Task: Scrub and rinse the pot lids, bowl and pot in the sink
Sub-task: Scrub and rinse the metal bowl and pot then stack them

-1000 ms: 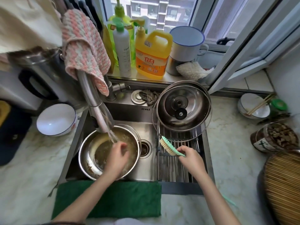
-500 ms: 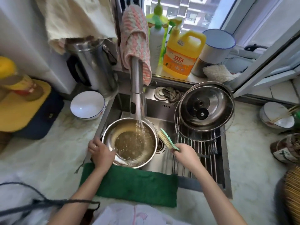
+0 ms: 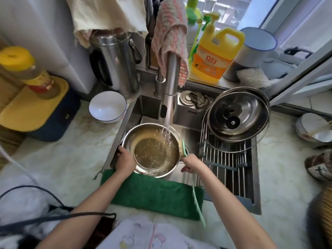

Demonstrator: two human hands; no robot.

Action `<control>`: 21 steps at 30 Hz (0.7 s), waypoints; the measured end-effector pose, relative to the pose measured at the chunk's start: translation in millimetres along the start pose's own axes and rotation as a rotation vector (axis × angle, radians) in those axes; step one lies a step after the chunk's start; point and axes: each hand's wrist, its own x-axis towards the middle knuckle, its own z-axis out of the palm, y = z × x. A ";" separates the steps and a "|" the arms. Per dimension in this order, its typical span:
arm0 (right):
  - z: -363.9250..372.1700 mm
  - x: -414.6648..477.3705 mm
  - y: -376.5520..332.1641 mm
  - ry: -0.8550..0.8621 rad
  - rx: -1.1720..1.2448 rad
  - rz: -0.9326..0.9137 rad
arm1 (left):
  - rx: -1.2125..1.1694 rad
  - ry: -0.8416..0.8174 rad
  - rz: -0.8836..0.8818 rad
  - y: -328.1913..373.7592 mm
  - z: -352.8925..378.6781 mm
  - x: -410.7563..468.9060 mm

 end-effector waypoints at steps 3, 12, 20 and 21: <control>13.3 7.9 -7.9 -0.038 0.093 0.021 | 0.029 0.015 -0.024 3.4 -3.9 3.4; 26.7 21.9 -9.7 0.164 -0.035 -0.056 | -0.106 -0.115 -0.133 2.5 -5.2 10.5; 5.2 7.6 -5.4 0.294 0.146 -0.191 | -0.623 -0.424 -0.186 -2.3 -21.2 10.5; 5.9 3.8 -2.0 0.300 0.167 -0.211 | -0.672 -0.434 -0.182 -1.6 -23.4 7.8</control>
